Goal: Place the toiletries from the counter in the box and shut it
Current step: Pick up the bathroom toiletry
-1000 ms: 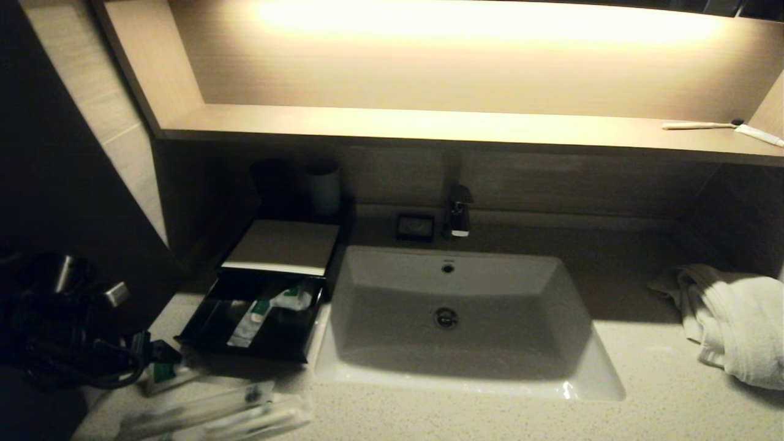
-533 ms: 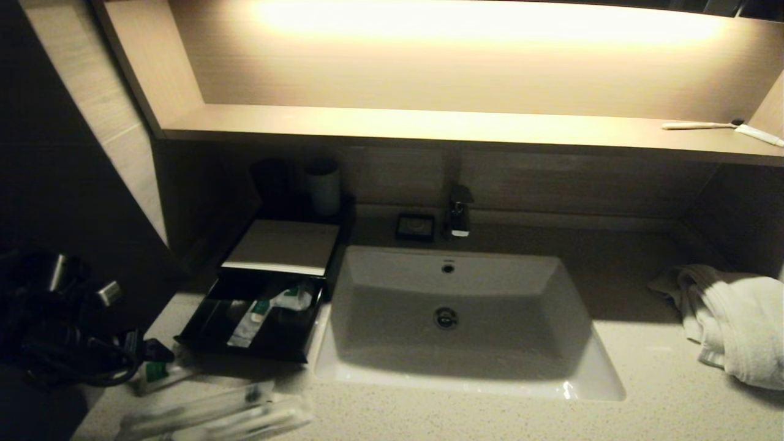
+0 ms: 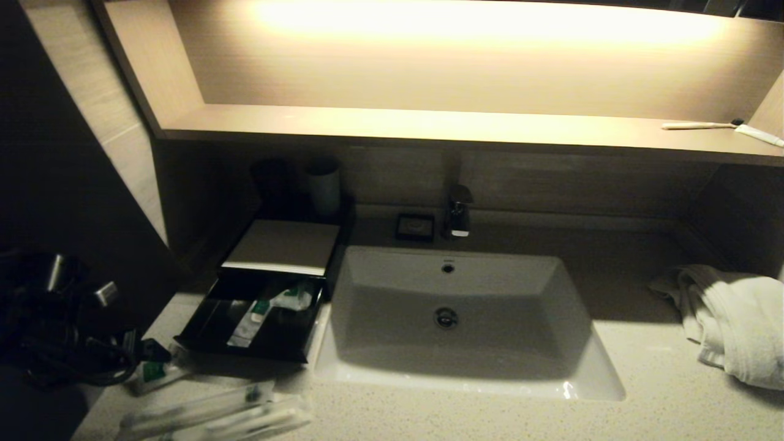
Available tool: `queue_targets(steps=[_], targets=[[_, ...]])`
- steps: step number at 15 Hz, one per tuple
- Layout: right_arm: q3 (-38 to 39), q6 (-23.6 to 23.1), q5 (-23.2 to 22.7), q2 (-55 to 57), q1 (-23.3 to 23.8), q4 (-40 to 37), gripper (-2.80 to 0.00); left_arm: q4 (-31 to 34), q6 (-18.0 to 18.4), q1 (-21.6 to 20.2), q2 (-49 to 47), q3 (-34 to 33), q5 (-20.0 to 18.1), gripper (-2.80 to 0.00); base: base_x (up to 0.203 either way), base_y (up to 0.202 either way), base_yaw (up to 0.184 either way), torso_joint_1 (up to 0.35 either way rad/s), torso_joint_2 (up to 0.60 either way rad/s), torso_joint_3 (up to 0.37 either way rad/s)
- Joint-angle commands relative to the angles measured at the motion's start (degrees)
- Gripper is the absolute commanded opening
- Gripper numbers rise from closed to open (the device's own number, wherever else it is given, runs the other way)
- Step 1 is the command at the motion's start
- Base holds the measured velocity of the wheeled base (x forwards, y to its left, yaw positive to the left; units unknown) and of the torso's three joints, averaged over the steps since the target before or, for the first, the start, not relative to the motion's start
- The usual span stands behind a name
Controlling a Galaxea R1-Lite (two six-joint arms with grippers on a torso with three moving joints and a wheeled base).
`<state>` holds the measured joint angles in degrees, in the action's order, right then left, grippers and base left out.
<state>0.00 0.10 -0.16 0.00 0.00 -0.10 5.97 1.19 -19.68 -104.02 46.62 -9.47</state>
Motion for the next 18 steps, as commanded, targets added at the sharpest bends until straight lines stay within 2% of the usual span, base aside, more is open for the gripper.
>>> queue_targets(steps=[1, 18], targets=[[0.00, -0.01, -0.02, 0.00, 0.00, 0.01, -2.80, 0.00, 0.04, -0.19, -0.39, 0.14, -0.11, -2.80, 0.000, 0.000, 0.000, 0.000, 0.00, 0.000], [0.00, -0.01, -0.02, 0.00, 0.06, 0.01, -2.80, 0.16, -0.40, -0.85, 0.96, 1.11, -0.50, -2.80, 0.000, 0.000, 0.000, 0.000, 0.00, 0.000]])
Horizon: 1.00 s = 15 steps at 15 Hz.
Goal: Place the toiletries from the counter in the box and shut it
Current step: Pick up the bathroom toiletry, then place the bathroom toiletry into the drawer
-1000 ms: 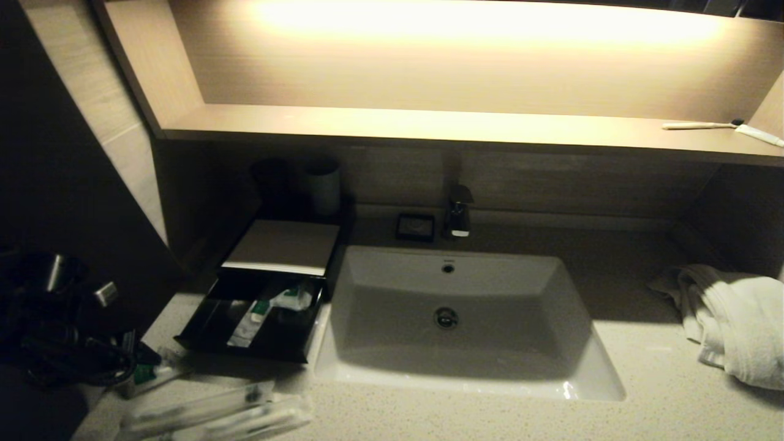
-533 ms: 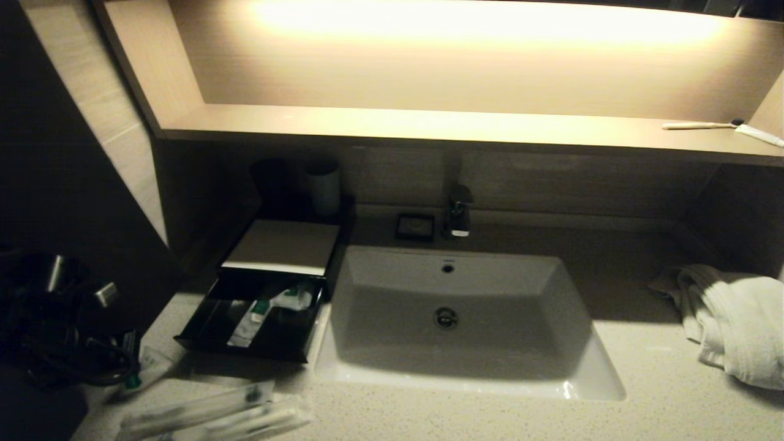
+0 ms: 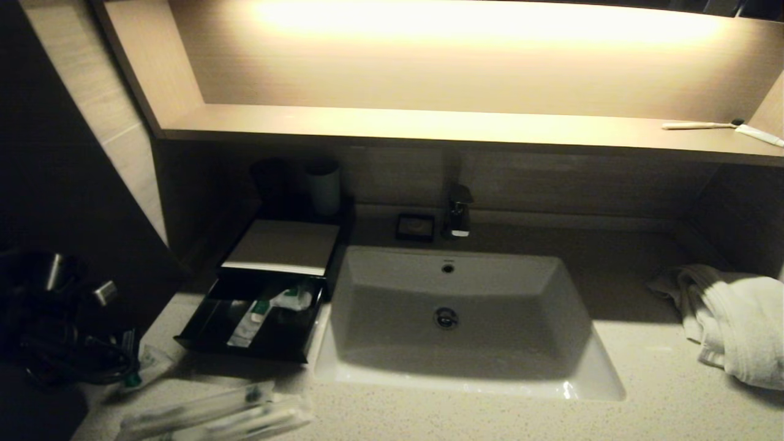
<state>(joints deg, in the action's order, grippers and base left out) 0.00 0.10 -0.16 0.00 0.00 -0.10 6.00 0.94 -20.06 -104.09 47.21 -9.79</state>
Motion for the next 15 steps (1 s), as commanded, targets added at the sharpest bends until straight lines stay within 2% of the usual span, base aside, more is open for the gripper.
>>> queue_targets(steps=[1, 8, 10, 13, 15], targets=[[0.00, -0.01, -0.02, 0.00, 0.00, 0.01, -2.80, 0.31, -0.22, -0.77, 2.17, 0.80, -0.42, -2.80, 0.000, 0.000, 0.000, 0.000, 0.00, 0.000], [0.00, -0.01, -0.02, 0.00, 0.00, 0.01, -2.80, 0.94, -1.01, -0.87, 10.27, 1.61, -1.48, -2.80, 0.000, 0.000, 0.000, 0.000, 0.00, 0.000], [0.00, -0.01, -0.02, 0.00, 0.00, 0.01, -2.80, 0.95, -1.13, -0.11, 12.18, 2.24, -3.35, -2.80, 0.000, 0.000, 0.000, 0.000, 0.00, 0.000], [0.00, -0.01, -0.02, 0.00, 0.00, 0.01, -2.80, 0.95, -2.34, 5.59, 13.67, 3.82, -3.90, -2.80, 0.000, 0.000, 0.000, 0.000, 0.00, 0.000], [0.00, -0.01, -0.02, 0.00, 0.00, 0.01, -2.80, 0.97, -5.04, 12.05, 13.37, 5.46, -3.76, -2.80, 0.000, 0.000, 0.000, 0.000, 0.00, 0.000]])
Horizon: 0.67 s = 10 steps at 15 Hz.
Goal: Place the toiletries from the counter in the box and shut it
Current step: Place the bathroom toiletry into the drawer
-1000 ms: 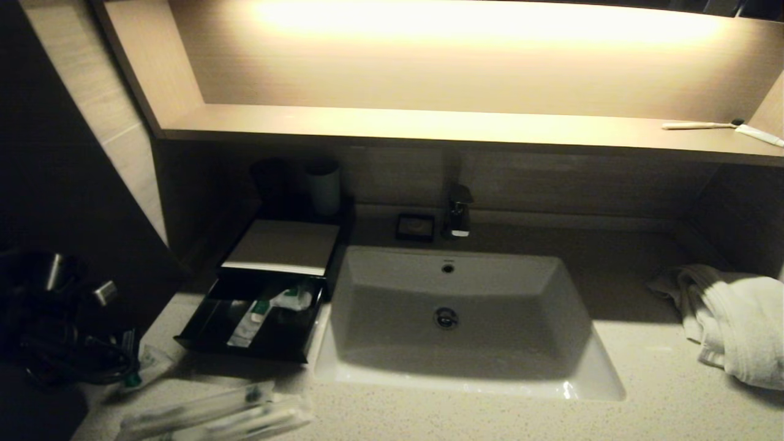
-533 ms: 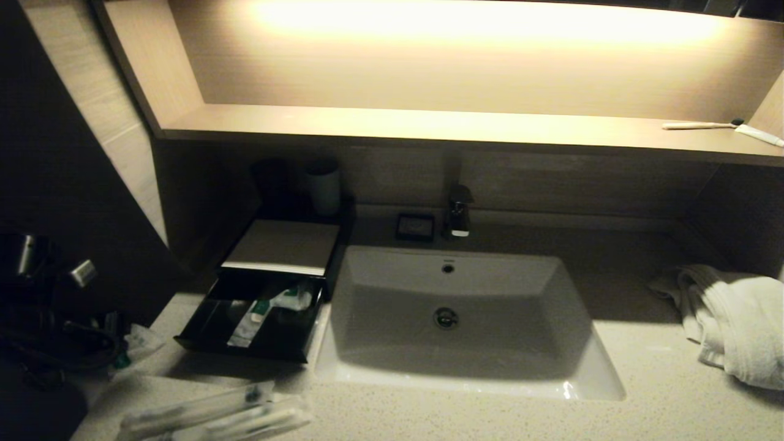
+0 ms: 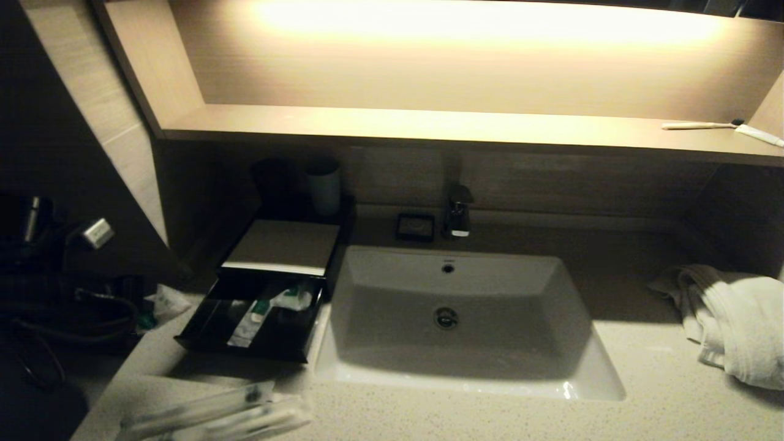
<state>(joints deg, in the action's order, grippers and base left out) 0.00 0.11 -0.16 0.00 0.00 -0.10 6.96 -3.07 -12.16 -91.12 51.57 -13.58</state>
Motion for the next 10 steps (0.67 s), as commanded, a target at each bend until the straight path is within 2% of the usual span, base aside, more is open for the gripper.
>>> queue_targets(steps=[1, 3, 5, 7, 10], targets=[[0.00, -0.02, -0.02, 0.00, 0.00, 0.01, -2.80, 0.05, -2.17, 7.19, -0.01, 2.01, 0.23, -2.80, 0.000, 0.000, 0.000, 0.000, 0.00, 0.000], [0.00, -0.02, -0.02, 0.00, 0.00, 0.01, -2.80, 0.61, -4.84, 13.58, -1.13, 4.41, 1.24, -2.80, 0.000, 0.000, 0.000, 0.000, 0.00, 0.000], [0.00, -0.02, -0.02, 0.00, 0.00, 0.01, -2.80, 1.11, -7.52, 18.74, -2.90, 6.54, 4.42, -2.80, 0.000, 0.000, 0.000, 0.000, 0.00, 0.000], [0.00, -0.02, -0.02, 0.00, 0.00, 0.01, -2.80, 1.20, -9.22, 21.59, -5.77, 8.40, 7.40, -2.80, 0.000, 0.000, 0.000, 0.000, 0.00, 0.000], [0.00, -0.02, -0.02, 0.00, 0.00, 0.01, -2.80, 1.80, -10.44, 24.48, -8.06, 10.17, 7.83, -2.80, 0.000, 0.000, 0.000, 0.000, 0.00, 0.000]])
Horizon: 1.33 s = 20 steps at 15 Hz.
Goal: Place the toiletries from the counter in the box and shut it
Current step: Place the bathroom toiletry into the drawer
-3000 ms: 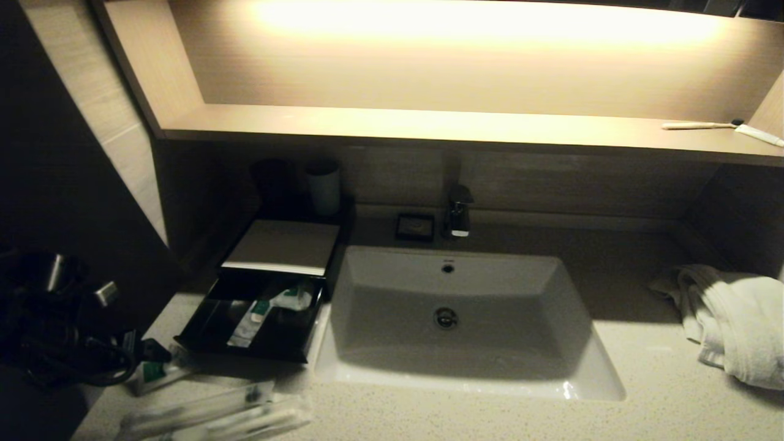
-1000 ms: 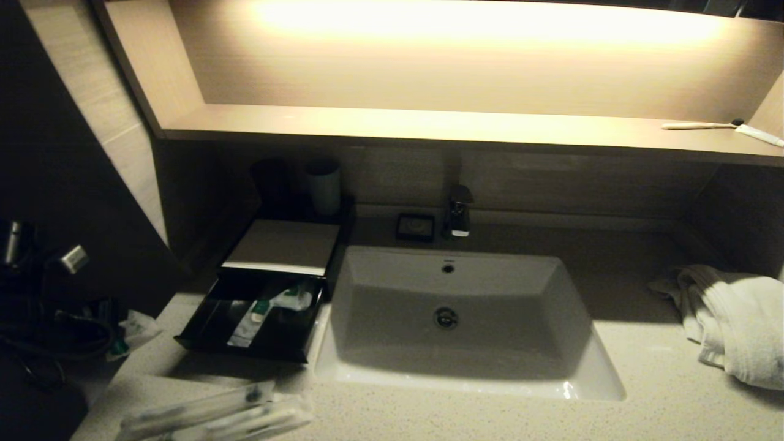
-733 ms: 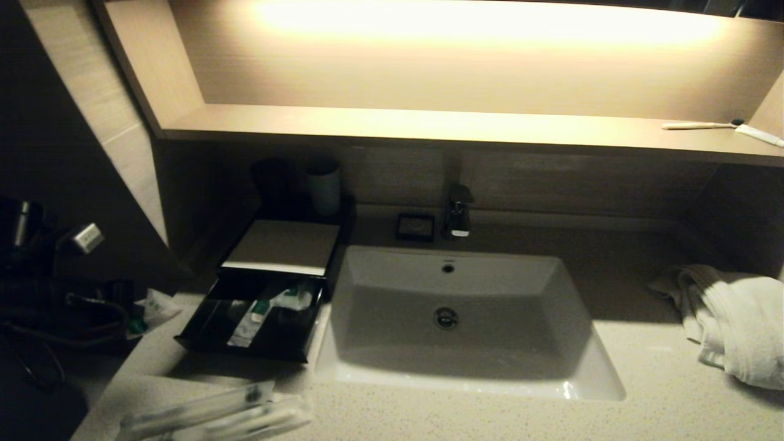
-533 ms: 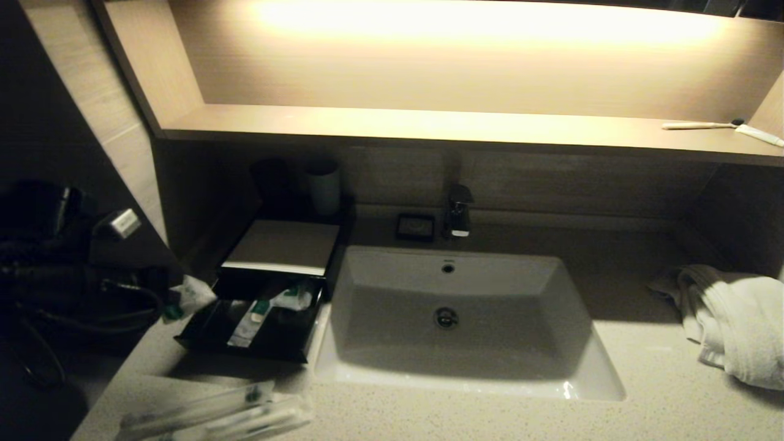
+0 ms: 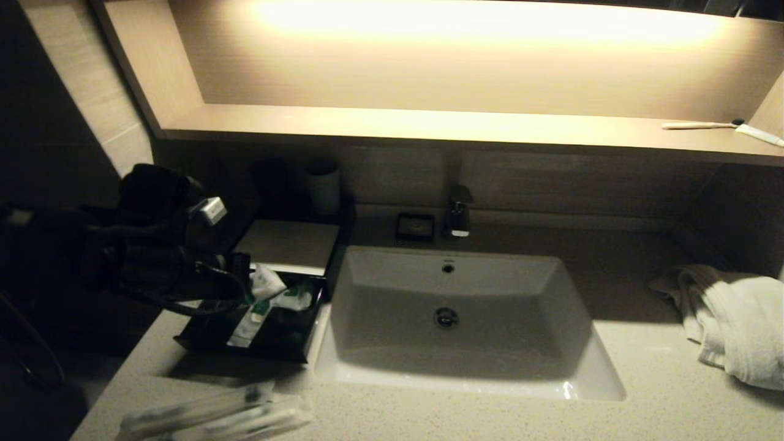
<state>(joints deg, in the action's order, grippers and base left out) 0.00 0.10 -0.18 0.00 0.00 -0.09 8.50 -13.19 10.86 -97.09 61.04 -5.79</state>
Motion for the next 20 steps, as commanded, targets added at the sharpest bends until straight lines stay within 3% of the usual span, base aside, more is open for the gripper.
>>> queue_targets(steps=[1, 3, 13, 20], targets=[[0.00, -0.01, 0.00, 0.00, 0.00, 0.00, -2.80, 0.81, -0.63, 2.39, -2.22, 0.86, 0.28, -2.80, 0.000, 0.000, 0.000, 0.000, 0.00, 0.000], [0.00, -0.01, 0.00, 0.00, 0.00, 0.00, -2.80, 1.42, -1.83, 4.70, -2.14, 0.93, 1.03, -2.80, 0.000, 0.000, 0.000, 0.000, 0.00, 0.000], [0.00, -0.01, 0.00, 0.00, 0.00, 0.00, -2.80, 3.63, -2.10, 8.40, -4.60, 1.18, 1.23, -2.80, 0.000, 0.000, 0.000, 0.000, 0.00, 0.000], [0.00, -0.01, 0.00, 0.00, 0.00, 0.00, -2.80, 3.27, -2.09, 9.01, -8.29, 1.28, 5.53, -2.80, 0.000, 0.000, 0.000, 0.000, 0.00, 0.000]])
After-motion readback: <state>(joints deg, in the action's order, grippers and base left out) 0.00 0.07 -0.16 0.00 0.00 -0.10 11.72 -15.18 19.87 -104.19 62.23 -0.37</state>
